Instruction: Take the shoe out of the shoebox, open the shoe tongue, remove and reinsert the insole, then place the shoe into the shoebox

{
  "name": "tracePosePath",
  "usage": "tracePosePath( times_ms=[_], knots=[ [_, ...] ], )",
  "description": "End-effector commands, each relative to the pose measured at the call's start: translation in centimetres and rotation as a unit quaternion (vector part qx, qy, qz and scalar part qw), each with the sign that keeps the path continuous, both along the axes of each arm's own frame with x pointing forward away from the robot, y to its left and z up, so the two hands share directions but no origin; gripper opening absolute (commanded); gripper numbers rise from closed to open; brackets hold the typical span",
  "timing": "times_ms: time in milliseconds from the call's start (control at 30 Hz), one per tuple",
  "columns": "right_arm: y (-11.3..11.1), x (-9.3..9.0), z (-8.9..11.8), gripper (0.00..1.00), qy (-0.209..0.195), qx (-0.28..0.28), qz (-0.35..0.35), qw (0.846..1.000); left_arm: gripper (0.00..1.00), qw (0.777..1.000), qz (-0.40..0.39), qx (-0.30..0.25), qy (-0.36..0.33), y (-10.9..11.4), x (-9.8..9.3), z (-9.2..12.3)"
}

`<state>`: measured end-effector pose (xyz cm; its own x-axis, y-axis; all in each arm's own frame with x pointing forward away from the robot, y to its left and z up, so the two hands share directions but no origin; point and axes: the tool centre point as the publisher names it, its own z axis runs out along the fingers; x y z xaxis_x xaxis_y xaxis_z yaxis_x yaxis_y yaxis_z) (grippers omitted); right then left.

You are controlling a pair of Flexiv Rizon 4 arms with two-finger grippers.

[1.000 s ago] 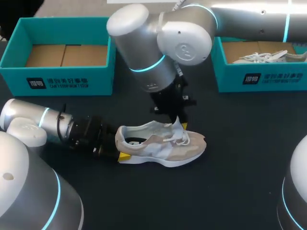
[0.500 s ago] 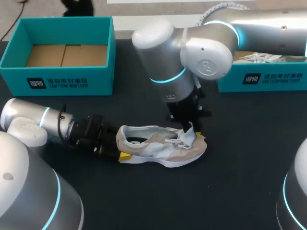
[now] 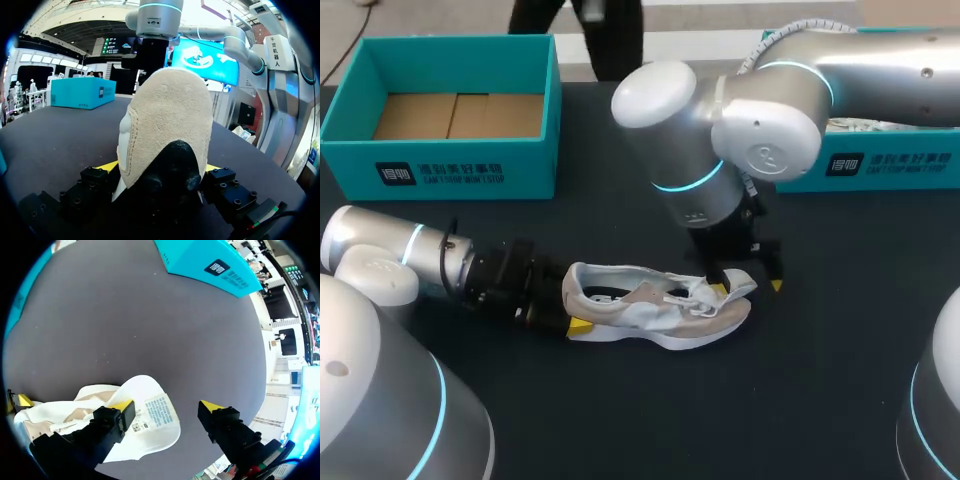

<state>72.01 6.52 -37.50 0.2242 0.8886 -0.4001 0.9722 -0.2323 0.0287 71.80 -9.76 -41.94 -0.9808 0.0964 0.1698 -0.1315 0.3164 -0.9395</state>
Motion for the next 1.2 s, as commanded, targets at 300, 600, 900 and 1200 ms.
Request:
tracePosePath(
  times_ms=[300,600,900,1200],
  knots=[
    [-0.3,-1.6,3.4,1.00,-0.149,0.006,-0.247,0.958,0.00,1.000,0.001,-0.001,0.000,0.0,0.0,-0.7],
    [-2.2,-2.0,3.2,1.00,-0.158,-0.008,-0.250,0.955,0.00,1.000,0.001,-0.001,0.000,0.0,0.0,-0.7],
    [-1.1,-1.0,0.2,1.00,-0.130,-0.006,-0.256,0.958,0.00,1.000,0.001,-0.001,0.000,0.0,0.0,-0.7],
    [-1.2,-1.0,3.5,1.00,-0.156,0.010,-0.248,0.956,0.00,1.000,0.001,-0.001,0.000,0.0,0.0,-0.7]
  ],
)
